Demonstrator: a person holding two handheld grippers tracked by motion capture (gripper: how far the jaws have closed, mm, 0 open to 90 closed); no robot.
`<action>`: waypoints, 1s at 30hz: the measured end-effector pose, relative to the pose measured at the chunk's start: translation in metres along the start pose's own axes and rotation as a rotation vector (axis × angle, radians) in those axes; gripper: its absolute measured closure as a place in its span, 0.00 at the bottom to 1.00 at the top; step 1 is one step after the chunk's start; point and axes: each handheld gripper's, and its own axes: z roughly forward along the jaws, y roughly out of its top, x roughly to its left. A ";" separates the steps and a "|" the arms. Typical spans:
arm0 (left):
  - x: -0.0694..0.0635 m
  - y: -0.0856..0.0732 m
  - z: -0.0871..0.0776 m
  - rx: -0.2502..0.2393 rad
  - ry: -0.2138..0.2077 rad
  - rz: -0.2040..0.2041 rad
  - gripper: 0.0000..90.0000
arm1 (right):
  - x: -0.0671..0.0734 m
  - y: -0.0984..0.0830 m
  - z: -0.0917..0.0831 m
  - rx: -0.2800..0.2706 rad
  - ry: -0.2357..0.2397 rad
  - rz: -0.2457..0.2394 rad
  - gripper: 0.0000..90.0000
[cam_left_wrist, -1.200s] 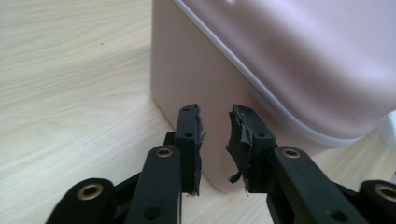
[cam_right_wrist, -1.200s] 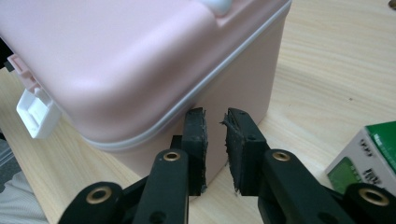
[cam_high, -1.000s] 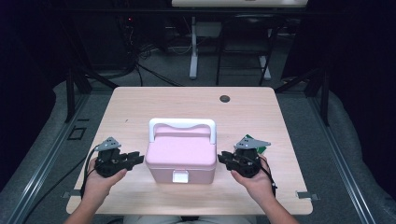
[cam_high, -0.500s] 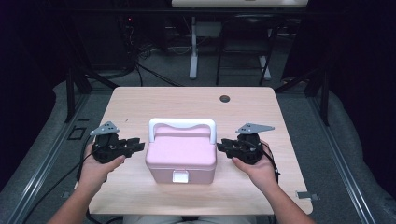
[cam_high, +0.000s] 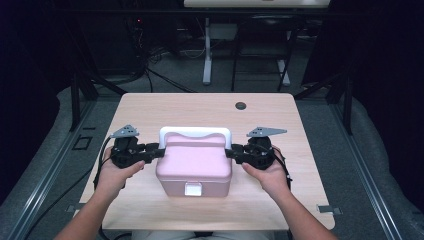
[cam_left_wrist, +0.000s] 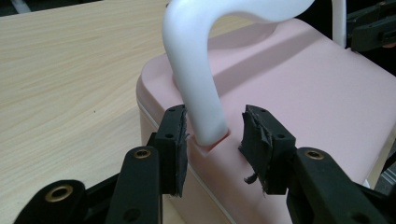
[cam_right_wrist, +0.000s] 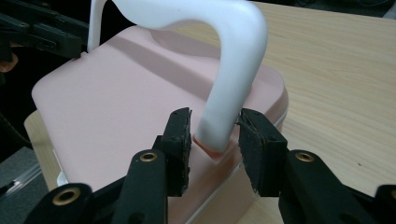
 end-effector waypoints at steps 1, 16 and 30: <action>0.001 0.000 0.001 0.000 -0.007 -0.001 0.66 | -0.001 0.000 0.001 0.000 0.007 0.009 0.70; -0.009 -0.002 -0.002 -0.015 0.041 0.064 0.76 | 0.010 -0.001 -0.001 -0.025 -0.047 -0.086 0.82; -0.010 -0.002 -0.003 -0.019 0.063 0.052 0.81 | 0.011 -0.001 -0.001 -0.028 -0.045 -0.076 0.82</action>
